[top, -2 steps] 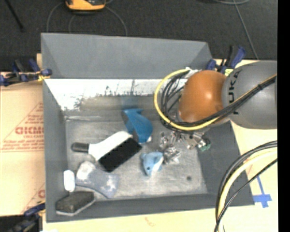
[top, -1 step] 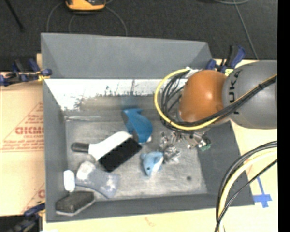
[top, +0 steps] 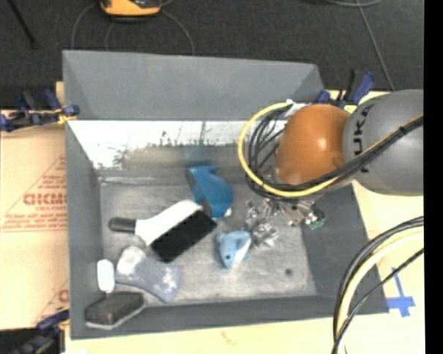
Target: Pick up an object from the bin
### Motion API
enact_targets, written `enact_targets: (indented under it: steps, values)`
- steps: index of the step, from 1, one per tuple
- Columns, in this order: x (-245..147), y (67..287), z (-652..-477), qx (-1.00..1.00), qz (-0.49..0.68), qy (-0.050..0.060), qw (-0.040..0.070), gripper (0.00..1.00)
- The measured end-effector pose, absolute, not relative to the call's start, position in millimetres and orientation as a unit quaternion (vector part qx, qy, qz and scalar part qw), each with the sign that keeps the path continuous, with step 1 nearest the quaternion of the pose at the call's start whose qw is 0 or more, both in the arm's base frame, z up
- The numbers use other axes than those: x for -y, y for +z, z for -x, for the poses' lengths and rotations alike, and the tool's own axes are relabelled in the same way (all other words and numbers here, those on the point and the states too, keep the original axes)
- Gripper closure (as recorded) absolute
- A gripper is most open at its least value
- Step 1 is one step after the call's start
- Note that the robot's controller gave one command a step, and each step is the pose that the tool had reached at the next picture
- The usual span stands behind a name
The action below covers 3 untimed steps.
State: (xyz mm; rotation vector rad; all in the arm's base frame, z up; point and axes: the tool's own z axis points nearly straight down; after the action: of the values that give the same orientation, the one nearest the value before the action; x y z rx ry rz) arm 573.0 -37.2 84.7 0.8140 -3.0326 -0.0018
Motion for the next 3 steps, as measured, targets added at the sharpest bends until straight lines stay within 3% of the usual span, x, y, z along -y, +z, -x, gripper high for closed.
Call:
enact_targets:
  steps: [1, 3]
  values:
    - [37.2, 106.5, -572.0, 0.966, -0.259, -0.001, 0.003, 1.0]
    - [37.8, 143.8, -574.3, 0.966, -0.258, 0.001, -0.003, 1.0]
